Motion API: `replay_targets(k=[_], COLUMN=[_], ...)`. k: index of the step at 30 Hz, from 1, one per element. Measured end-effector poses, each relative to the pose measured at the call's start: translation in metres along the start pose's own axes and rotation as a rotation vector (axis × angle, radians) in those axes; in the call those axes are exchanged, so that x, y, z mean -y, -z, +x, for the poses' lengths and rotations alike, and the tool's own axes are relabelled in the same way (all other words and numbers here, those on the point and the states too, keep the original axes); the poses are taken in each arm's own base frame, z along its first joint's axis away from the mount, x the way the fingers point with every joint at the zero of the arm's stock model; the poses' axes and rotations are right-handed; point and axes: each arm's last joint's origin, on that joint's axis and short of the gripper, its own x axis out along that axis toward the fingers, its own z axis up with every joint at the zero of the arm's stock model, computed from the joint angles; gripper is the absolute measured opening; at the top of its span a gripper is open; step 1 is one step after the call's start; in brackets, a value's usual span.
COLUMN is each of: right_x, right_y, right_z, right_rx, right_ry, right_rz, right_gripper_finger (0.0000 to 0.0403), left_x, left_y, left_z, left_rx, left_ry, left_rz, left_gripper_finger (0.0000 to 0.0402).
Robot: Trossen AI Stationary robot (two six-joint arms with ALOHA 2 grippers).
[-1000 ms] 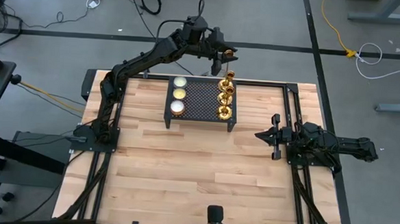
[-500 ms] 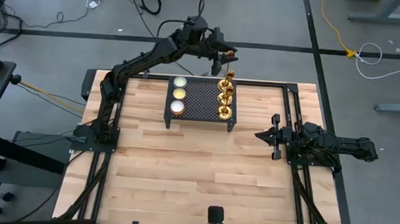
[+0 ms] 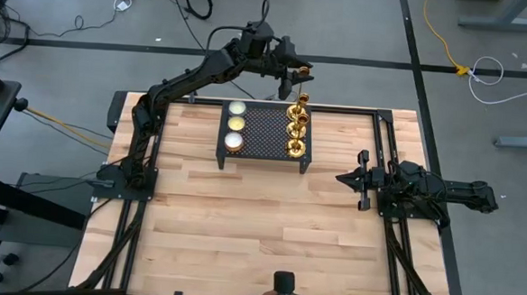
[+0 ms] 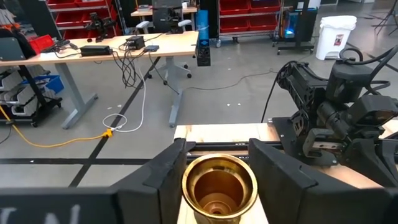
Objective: Pick & Place candle stick holders
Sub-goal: Adjust the candle holders on the shelf
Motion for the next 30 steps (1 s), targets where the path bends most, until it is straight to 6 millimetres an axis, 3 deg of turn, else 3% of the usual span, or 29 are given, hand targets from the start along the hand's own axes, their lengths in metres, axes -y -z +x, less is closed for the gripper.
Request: replay_targets(k=[15,30], right_x=[0.0000,0.0000], right_y=[0.0001,0.0000], right_z=[0.0000,0.0000], right_rx=[0.000,0.000], right_ry=[0.000,0.000], right_rz=[0.000,0.000], right_gripper_finger=[0.0013,0.0013], left_x=[0.0006,0.0032], left_y=[0.0001,-0.0038], left_z=[0.0006,0.0013], left_rx=[0.000,0.022], left_ry=[0.001,-0.022], left_rz=[-0.031,-0.045], left_gripper_finger=[0.0315,0.0347])
